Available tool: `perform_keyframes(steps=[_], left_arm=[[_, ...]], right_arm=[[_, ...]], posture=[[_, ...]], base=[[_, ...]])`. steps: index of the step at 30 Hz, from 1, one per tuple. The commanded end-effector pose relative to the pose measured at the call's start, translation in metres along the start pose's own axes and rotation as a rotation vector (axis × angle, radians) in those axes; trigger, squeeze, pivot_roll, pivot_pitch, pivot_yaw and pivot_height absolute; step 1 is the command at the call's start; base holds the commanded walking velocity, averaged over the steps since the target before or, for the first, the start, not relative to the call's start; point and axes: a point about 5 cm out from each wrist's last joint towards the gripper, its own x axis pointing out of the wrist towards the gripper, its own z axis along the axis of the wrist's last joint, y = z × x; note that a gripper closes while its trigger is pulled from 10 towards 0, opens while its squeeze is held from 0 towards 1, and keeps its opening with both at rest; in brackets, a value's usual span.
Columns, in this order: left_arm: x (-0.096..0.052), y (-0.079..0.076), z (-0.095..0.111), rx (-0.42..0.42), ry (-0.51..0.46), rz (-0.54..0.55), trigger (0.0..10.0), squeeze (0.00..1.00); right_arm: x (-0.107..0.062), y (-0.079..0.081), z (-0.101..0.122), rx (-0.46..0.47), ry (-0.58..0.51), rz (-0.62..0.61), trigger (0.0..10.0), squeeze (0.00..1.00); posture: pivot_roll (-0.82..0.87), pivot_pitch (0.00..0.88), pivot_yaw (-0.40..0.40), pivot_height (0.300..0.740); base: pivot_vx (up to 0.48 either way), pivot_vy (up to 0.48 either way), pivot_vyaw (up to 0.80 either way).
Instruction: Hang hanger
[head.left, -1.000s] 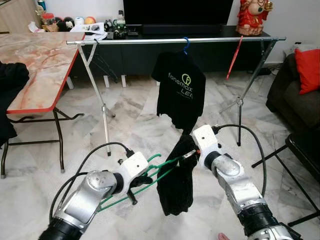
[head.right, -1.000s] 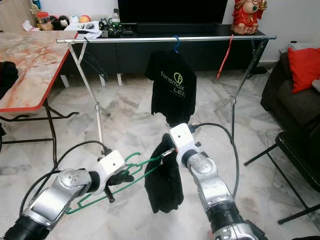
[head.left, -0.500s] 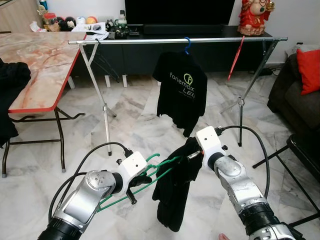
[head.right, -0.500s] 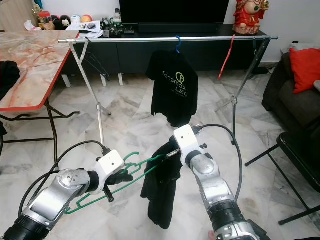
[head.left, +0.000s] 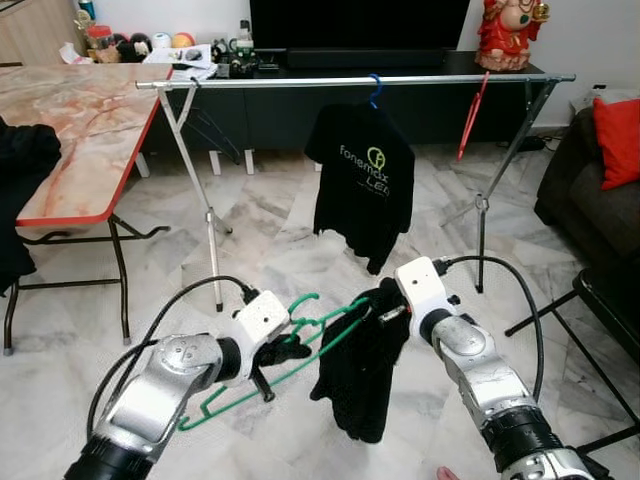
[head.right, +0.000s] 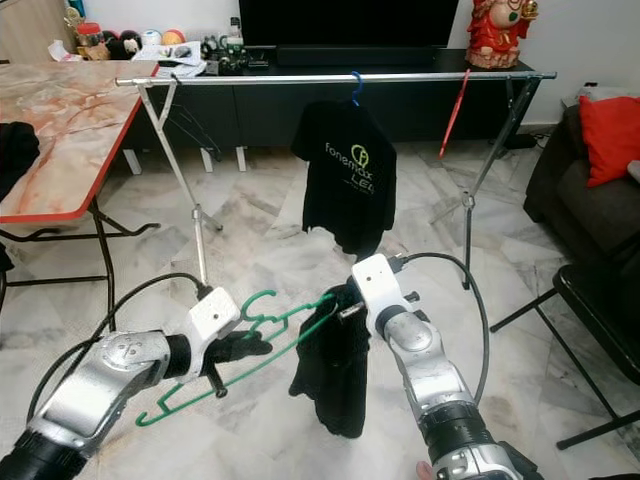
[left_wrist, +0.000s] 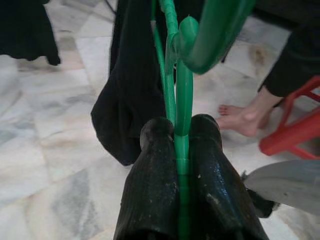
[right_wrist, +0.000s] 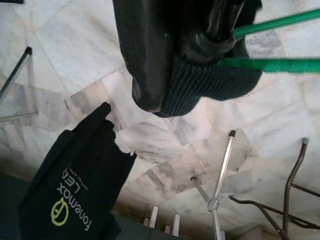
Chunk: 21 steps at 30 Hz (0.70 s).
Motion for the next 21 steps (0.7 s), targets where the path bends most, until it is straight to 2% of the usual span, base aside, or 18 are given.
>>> perform_keyframes(steps=[1, 5, 8, 17, 21], left_arm=[[0.001, -0.005, 0.006, 0.003, -0.029, -0.029, 10.0, 0.00], [0.006, -0.002, 0.009, 0.009, -0.043, 0.013, 10.0, 0.00], [0.009, 0.004, 0.006, 0.010, -0.004, 0.084, 10.0, 0.00], [0.016, 0.005, 0.007, 0.002, 0.011, 0.142, 10.0, 0.00], [0.021, 0.002, 0.008, 0.007, 0.004, 0.139, 10.0, 0.00]], right_arm=[[0.001, 0.000, 0.007, 0.006, -0.028, 0.011, 10.0, 0.00], [0.001, 0.003, 0.011, 0.029, -0.043, 0.034, 10.0, 0.00], [0.001, 0.004, 0.017, 0.062, -0.063, 0.041, 10.0, 0.00], [-0.001, 0.009, 0.031, 0.135, -0.114, 0.060, 10.0, 0.00], [-0.006, 0.017, 0.053, 0.150, -0.186, 0.115, 10.0, 0.00]], posture=[[0.07, 0.091, -0.025, 0.740], [0.07, 0.092, -0.026, 0.740], [0.07, 0.091, -0.025, 0.740], [0.07, 0.090, -0.024, 0.740], [0.07, 0.090, -0.022, 0.740]], base=[[0.000, 0.000, 0.00], [0.000, 0.000, 0.00], [0.000, 0.000, 0.00], [0.000, 0.000, 0.00], [0.000, 0.000, 0.00]])
